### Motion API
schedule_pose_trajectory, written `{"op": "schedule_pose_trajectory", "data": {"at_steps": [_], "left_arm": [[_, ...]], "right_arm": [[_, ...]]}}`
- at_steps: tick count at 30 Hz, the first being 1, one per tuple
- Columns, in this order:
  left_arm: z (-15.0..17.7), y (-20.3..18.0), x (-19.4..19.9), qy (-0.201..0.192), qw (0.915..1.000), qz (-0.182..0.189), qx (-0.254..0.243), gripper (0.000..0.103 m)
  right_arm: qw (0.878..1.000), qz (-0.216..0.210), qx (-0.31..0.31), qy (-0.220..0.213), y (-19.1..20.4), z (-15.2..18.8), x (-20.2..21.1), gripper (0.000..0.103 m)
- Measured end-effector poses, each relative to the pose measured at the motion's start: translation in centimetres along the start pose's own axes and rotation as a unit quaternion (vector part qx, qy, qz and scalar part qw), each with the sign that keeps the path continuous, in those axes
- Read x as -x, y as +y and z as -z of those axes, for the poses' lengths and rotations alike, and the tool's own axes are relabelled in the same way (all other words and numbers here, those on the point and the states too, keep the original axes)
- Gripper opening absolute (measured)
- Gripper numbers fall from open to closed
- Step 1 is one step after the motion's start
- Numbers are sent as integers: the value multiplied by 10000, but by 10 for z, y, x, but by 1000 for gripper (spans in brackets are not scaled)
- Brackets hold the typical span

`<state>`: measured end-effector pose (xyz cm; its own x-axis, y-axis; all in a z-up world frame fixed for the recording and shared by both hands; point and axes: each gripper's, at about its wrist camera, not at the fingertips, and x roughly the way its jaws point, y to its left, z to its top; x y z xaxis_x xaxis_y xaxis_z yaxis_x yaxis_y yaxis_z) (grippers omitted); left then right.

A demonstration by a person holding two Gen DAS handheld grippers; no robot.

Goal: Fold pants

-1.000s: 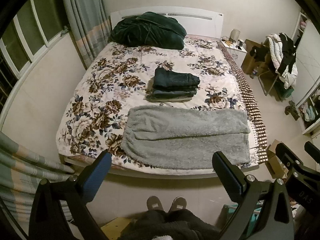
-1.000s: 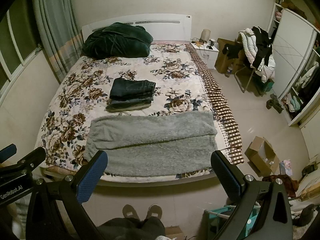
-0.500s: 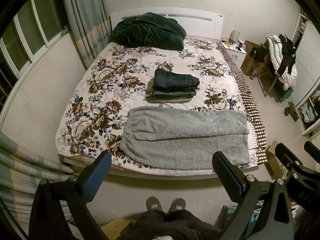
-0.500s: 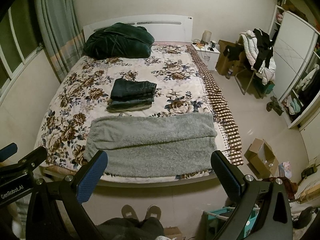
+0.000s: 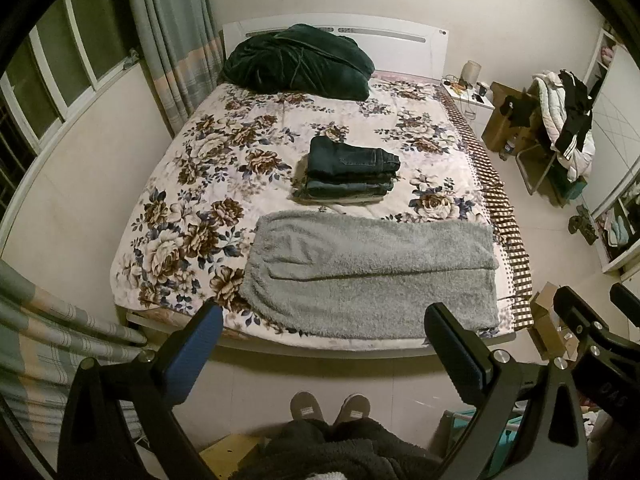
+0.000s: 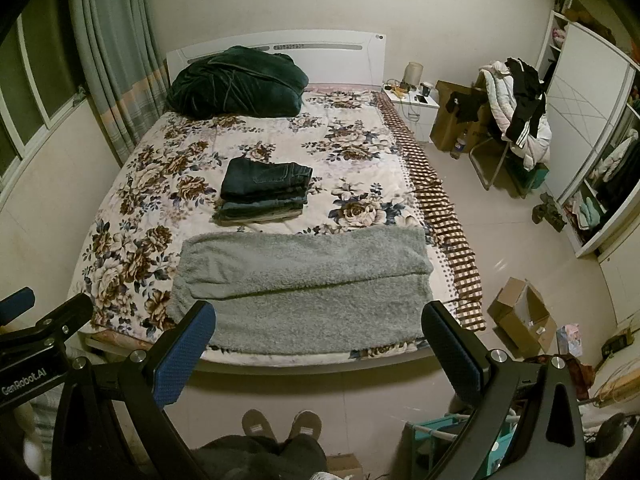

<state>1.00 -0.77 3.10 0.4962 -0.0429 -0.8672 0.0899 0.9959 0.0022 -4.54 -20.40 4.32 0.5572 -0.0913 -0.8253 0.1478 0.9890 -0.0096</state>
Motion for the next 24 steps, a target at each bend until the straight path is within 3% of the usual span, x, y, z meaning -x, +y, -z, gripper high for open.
{"op": "schedule_pose_trajectory", "data": {"at_steps": [24], "left_arm": [[0,-4,1,31,10000,57,19,103]], "right_arm": [[10000,-14,41,19,2,-4,5,103]]}}
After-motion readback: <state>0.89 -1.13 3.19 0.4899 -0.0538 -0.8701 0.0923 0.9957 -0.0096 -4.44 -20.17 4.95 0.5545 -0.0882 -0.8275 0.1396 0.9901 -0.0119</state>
